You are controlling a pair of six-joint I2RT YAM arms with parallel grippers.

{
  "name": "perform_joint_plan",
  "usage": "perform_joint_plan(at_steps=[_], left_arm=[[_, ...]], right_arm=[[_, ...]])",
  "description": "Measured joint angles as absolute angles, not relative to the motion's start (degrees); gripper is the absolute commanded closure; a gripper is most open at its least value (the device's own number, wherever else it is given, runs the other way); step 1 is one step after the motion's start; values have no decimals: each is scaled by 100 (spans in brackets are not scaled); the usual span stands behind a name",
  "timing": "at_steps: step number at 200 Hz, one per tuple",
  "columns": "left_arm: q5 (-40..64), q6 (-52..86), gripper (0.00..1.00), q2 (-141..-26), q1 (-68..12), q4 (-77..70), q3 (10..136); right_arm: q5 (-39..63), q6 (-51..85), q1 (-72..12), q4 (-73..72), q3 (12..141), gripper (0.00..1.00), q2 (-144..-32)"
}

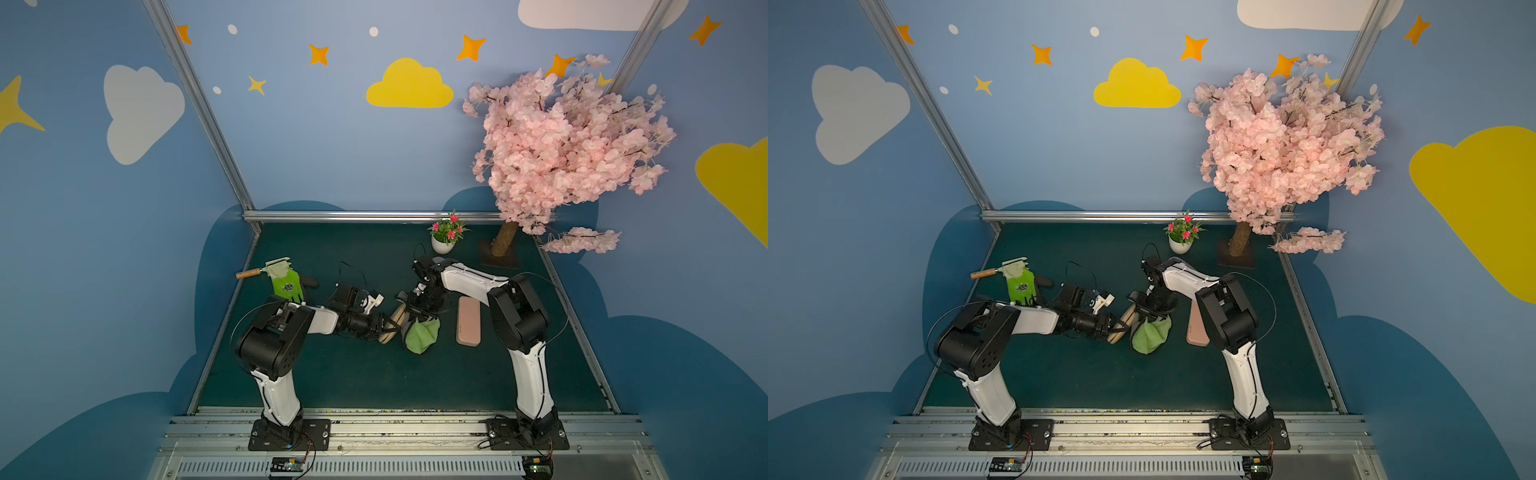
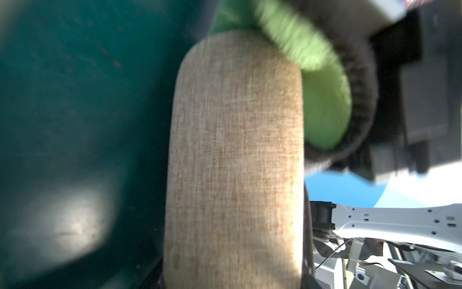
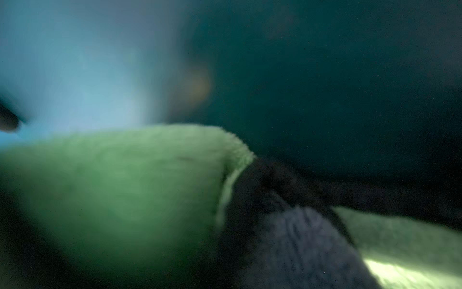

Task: Wipe the eyeglass case
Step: Wipe the dirt from the eyeglass case.

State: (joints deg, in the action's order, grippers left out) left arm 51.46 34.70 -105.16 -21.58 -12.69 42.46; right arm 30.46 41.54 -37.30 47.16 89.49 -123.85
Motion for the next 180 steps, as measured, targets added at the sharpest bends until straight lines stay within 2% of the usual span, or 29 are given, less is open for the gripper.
perform_joint_plan(at_steps=[70,97,125,153,180], left_arm=[[5653,3693,97,-10812,-2038,-1330,4324],[5699,3662,97,-10829,-1997,-1317,4324],[5714,3675,97,-10831,-1951,-1341,4329],[5695,3708,97,-10840,-1964,-1374,4329],[5513,3822,97,-10855,-2014,-1492,4386]], right_arm=[[3660,4340,-4060,4786,8862,100,-12309],[4333,4831,-4093,4110,8243,100,-12195],[4554,5153,-4104,3583,7935,100,-12029],[4556,4899,-4045,3968,8073,100,-12044],[4309,4436,-3651,4633,8639,100,-12138]])
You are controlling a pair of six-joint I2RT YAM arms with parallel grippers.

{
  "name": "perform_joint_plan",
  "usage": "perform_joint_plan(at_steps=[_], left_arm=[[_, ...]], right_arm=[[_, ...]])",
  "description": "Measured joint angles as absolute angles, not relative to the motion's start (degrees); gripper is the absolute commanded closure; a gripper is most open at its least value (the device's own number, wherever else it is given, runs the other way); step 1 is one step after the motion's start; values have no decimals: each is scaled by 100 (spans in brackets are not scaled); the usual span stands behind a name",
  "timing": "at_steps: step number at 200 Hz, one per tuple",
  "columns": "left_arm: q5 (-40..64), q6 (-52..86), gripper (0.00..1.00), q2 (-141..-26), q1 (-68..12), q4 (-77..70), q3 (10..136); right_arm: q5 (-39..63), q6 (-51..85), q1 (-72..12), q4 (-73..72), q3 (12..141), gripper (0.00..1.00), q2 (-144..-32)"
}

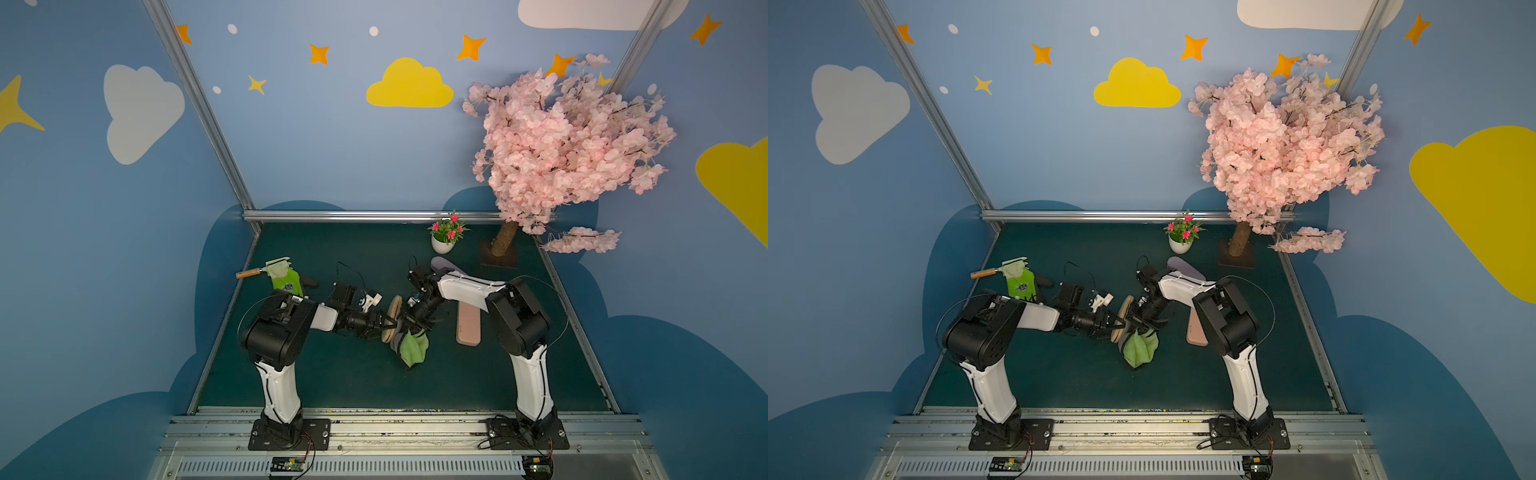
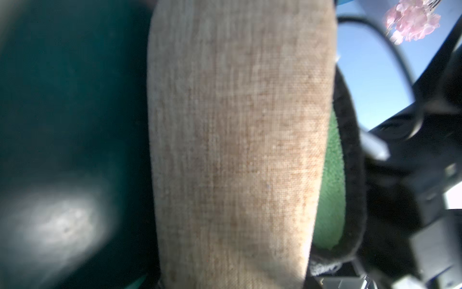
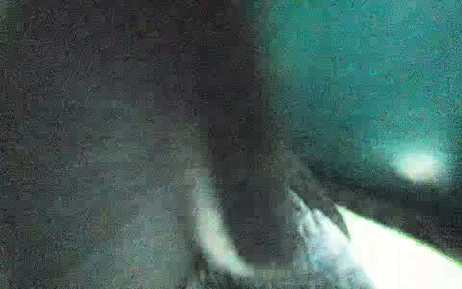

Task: Wipe the eyeglass case
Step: Wipe the dirt from the eyeglass case.

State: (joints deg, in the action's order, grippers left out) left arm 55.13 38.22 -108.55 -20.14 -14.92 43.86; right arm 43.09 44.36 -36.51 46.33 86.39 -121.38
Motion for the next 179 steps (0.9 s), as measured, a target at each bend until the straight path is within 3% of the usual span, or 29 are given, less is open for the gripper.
perform_joint_plan(at_steps=[40,72,139,179], left_arm=[[5433,3892,97,-10855,-2058,-1509,4414],[5459,3909,97,-10871,-2069,-1498,4416],[5725,4075,97,-10927,-2051,-1712,4298],[5946,4390,97,-11041,-1973,-2324,4123]], right_arm=[[3806,4211,-2965,4713,9983,100,-12503],[3811,4152,-2993,4565,10363,100,-12910],[3728,4158,-3642,4018,8359,100,-11570],[3649,4329,-4351,4591,8197,100,-11622]])
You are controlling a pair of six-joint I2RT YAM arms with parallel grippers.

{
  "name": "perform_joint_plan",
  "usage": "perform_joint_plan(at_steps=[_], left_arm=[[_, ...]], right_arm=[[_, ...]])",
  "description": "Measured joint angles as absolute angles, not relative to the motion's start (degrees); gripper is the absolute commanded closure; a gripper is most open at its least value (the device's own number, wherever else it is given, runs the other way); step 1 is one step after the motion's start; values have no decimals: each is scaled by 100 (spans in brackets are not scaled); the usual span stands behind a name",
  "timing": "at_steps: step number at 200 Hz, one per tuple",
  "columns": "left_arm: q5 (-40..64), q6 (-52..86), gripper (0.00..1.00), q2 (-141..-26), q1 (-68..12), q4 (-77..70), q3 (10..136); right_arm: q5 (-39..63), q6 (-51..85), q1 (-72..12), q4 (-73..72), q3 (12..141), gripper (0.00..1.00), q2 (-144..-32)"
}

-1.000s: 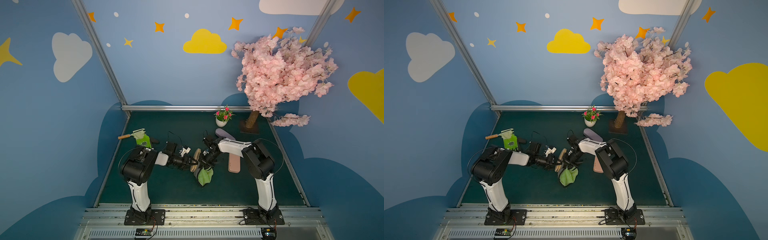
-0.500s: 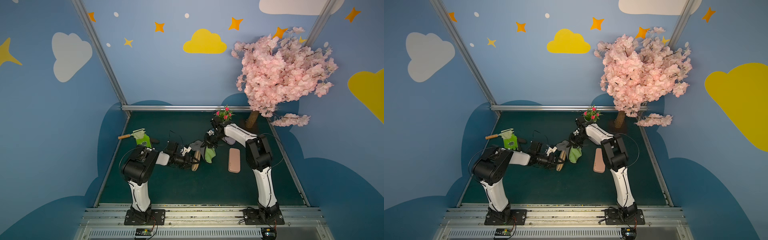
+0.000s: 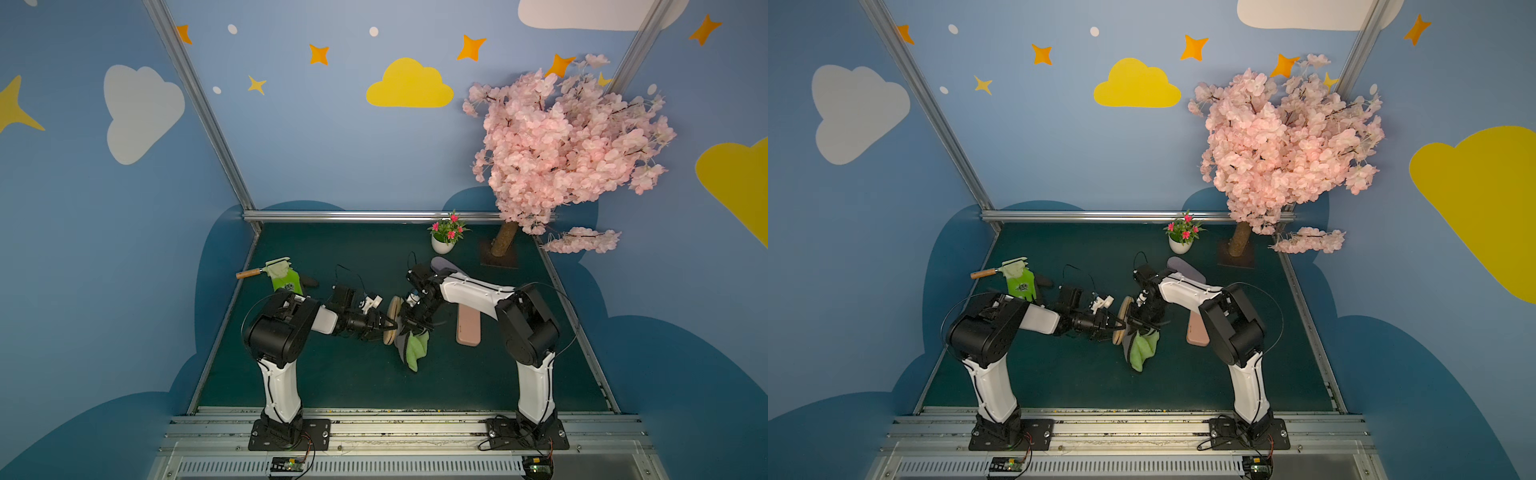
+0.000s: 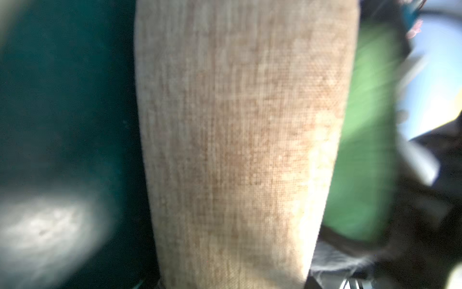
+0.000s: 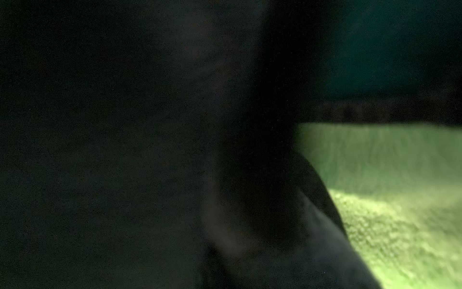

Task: Wipe the eyeglass case
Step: Wipe the dirt from the eyeglass case.

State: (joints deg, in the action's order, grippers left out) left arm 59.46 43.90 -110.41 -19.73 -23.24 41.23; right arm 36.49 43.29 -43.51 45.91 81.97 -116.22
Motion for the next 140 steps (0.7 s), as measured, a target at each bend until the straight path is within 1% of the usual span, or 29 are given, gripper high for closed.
perform_joint_plan(at_steps=[14,36,61,75,87,100,119,140], left_arm=[[5996,4495,97,-11076,-1938,-2456,4095],[5988,4633,97,-11139,-1907,-2648,4099],[5916,4783,97,-11218,-1962,-2845,4158],[5909,4823,97,-11231,-1973,-2895,4160],[5907,4847,97,-11242,-1977,-2932,4160],[5909,4895,97,-11268,-1984,-3000,4160],[6003,4976,97,-11356,-1964,-3159,4160],[5968,5033,97,-11369,-1997,-3249,4160]], right_arm=[[3594,4480,-4541,4963,8364,100,-11642],[3529,4399,-4694,5599,8986,100,-11716],[3734,4093,-5026,5636,9883,100,-11760],[3898,3962,-5162,5566,10130,100,-11764],[4062,3883,-5194,5402,10040,100,-11778],[4193,3839,-5120,5183,9594,100,-11795],[4528,3413,-4904,4713,9015,100,-11662],[4606,2989,-4794,4268,8466,100,-11434]])
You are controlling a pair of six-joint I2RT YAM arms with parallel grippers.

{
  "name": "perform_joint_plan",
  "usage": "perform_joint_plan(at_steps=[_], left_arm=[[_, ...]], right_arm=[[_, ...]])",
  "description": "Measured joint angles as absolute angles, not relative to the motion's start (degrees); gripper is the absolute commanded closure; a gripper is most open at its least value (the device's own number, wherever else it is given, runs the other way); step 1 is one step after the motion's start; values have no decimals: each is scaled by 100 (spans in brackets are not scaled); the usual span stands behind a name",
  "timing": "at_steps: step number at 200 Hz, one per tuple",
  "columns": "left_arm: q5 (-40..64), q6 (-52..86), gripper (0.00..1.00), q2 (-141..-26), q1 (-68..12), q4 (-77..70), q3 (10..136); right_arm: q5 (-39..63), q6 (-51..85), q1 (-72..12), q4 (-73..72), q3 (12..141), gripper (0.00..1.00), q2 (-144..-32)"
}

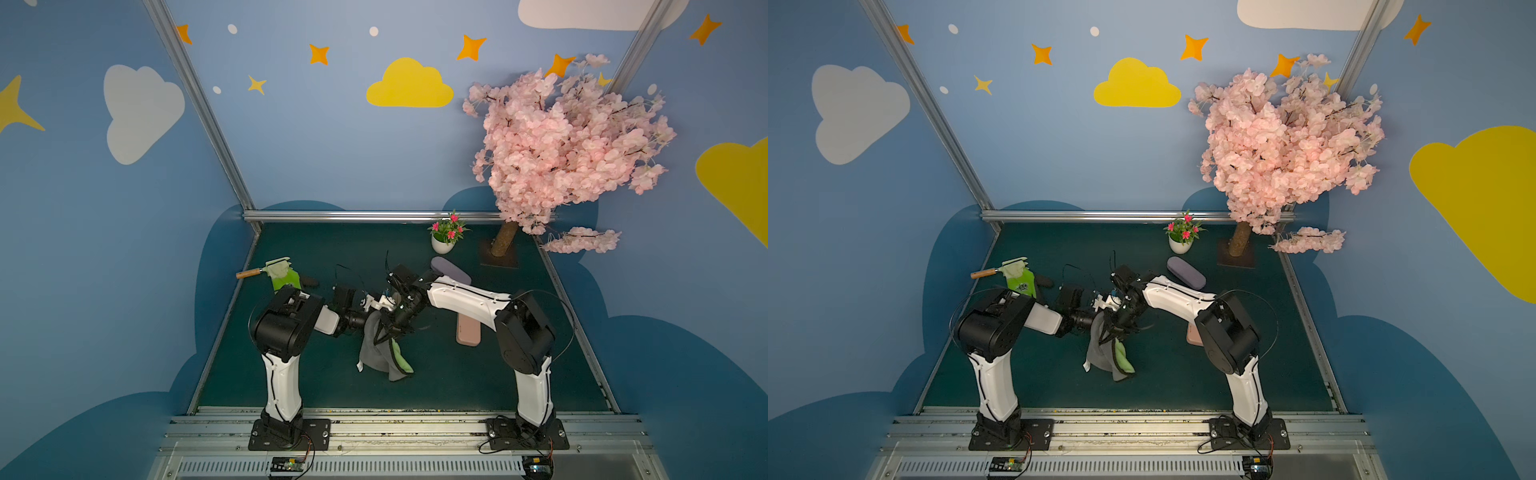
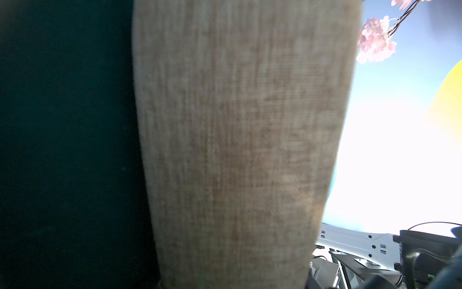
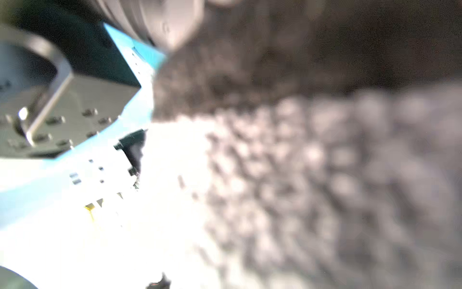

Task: Wipe the eyeglass case
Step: Wipe the dirt from the eyeglass case.

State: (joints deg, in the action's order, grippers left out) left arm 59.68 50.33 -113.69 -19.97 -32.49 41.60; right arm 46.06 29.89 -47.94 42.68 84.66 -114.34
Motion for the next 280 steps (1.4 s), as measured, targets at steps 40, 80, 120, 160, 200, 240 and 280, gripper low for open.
perform_joint_plan(at_steps=[40,80,120,160,200,240,280], left_arm=[[5911,5092,97,-11369,-2036,-3328,4154],[5817,4901,97,-11233,-2038,-3052,4130],[5763,4740,97,-11093,-2038,-2810,4066],[5756,4674,97,-11078,-2062,-2773,4071],[5743,4652,97,-11052,-2069,-2720,4060],[5752,4652,97,-11052,-2071,-2722,4060],[5756,4652,97,-11052,-2071,-2724,4060]], right_arm=[[3389,2856,-4049,5074,7975,100,-11284],[3079,3013,-3553,5533,8425,100,-11190],[3422,3354,-3568,5380,8818,100,-10416],[3824,4099,-4066,4442,8687,100,-10582],[4187,4641,-3785,3697,8206,100,-11321],[3328,4493,-2995,4051,9028,100,-12239],[2657,4281,-2816,4418,9579,100,-12602]])
